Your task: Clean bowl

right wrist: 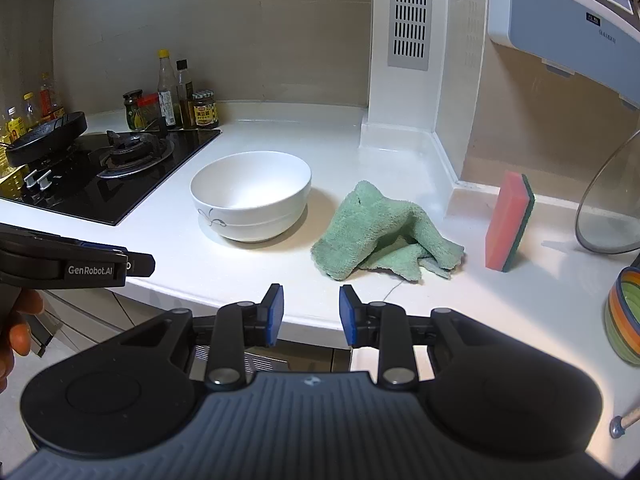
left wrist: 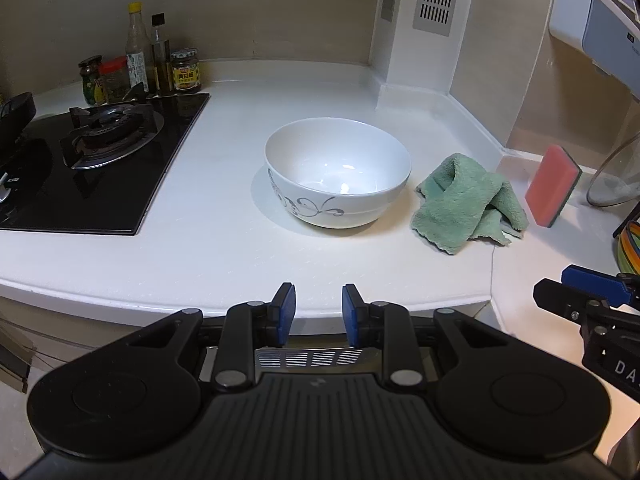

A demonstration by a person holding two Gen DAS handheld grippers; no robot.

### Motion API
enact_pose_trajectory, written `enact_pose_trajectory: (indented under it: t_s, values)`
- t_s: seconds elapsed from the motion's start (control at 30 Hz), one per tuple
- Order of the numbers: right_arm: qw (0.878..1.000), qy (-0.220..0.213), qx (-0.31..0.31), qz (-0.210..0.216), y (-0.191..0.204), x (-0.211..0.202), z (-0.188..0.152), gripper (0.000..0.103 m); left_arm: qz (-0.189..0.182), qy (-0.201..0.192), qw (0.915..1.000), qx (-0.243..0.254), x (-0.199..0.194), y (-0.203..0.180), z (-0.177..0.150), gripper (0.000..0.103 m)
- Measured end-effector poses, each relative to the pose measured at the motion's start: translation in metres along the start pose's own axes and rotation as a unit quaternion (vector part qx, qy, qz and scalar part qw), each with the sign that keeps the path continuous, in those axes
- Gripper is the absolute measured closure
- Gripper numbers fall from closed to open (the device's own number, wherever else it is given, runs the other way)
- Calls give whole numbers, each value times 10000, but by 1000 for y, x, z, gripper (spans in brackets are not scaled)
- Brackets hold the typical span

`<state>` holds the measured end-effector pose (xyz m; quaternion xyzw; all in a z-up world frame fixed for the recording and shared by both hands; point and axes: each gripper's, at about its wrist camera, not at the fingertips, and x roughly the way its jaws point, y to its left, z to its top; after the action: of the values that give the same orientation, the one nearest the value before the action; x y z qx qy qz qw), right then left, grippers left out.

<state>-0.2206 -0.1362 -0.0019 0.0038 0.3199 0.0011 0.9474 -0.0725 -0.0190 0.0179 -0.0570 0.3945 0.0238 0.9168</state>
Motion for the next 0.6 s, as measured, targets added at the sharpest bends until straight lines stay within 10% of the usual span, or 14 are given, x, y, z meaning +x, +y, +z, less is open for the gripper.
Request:
enact_pose_trajectory:
  t_s: [0.6]
  values:
    - [9992, 345, -125, -124, 0, 46, 25, 77, -1, 73, 9998, -160, 26, 22, 15, 72]
